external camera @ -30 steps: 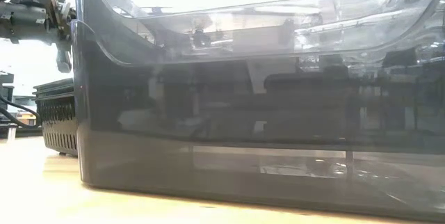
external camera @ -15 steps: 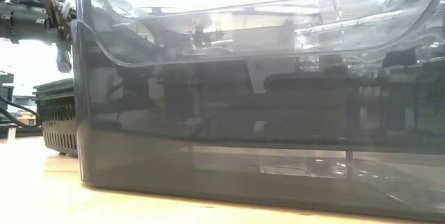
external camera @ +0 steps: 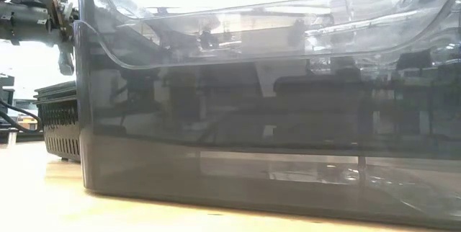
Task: Stack baskets by color
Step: Return to home position
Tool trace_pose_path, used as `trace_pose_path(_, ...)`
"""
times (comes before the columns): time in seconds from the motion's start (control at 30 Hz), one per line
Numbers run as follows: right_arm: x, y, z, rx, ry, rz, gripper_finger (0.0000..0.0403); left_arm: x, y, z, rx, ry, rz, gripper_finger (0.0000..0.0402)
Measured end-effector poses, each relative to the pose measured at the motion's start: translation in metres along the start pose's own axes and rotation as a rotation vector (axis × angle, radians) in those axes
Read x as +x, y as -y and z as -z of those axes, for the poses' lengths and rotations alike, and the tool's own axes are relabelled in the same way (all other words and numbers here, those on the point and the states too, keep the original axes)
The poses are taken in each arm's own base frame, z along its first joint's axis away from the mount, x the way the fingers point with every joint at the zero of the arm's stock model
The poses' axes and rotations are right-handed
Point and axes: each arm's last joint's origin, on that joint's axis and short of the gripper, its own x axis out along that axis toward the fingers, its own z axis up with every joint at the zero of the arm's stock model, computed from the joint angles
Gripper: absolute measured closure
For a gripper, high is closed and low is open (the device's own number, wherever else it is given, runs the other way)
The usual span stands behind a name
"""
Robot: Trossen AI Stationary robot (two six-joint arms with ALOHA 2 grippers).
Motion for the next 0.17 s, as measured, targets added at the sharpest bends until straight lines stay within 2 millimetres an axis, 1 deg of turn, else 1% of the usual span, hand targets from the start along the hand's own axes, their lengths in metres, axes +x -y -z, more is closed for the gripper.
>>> trace_pose_path(0.17, 0.0000, 0.0000, 0.0000, 0.000, 0.000, 0.000, 0.0384, 0.0000, 0.0000, 0.0000, 0.000, 0.000, 0.000, 0.0370)
